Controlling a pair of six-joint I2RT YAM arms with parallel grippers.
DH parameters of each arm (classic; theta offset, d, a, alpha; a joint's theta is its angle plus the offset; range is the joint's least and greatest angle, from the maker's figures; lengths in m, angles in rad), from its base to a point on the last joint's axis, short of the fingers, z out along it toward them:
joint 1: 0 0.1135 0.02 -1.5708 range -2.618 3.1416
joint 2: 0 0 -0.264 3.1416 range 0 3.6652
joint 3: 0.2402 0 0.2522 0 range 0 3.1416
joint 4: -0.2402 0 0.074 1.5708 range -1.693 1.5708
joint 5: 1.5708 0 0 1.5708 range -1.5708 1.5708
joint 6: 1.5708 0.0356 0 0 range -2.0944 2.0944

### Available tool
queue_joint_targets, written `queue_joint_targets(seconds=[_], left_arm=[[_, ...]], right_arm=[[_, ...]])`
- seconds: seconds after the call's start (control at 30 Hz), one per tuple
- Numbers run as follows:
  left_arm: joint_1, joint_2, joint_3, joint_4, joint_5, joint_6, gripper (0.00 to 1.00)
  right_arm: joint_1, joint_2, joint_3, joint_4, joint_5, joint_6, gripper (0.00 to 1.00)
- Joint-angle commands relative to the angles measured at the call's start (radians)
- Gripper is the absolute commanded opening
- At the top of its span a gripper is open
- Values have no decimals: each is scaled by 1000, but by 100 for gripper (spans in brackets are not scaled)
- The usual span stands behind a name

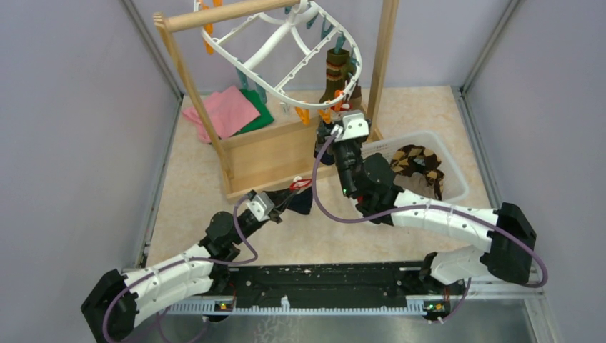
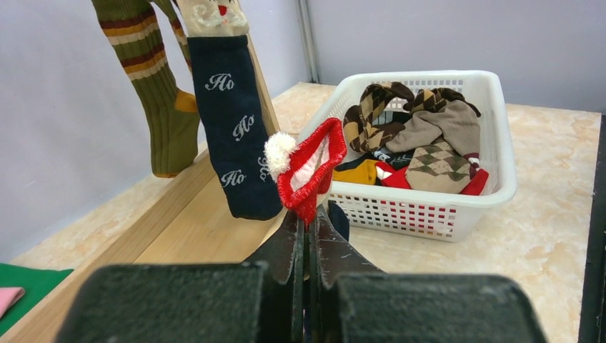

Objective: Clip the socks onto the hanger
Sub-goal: Open the clamp at the hanger.

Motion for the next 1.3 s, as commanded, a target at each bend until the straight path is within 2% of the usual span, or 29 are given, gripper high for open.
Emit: queue_joint_targets(seconds=[0.0,0.37,0.6,1.03,1.27], left_arm=[[-3,-1,-5,33,10,-4,0],[-3,-14,-10,32,3,-1,0],[-3,-15,-12,34,4,-4,0],[-4,-22,-16,35,2,-4,0],[-3,-25,-17,34,6,-5,0]], right_arm=[[-23,19,72,-12,-33,38,67],[-43,65,122,-77,-63,78,66],[-57,117,166,-36,-50,30,64],[-74,154,183,36,-17,-8,43],[-81,128,161,41,-58,25,27]])
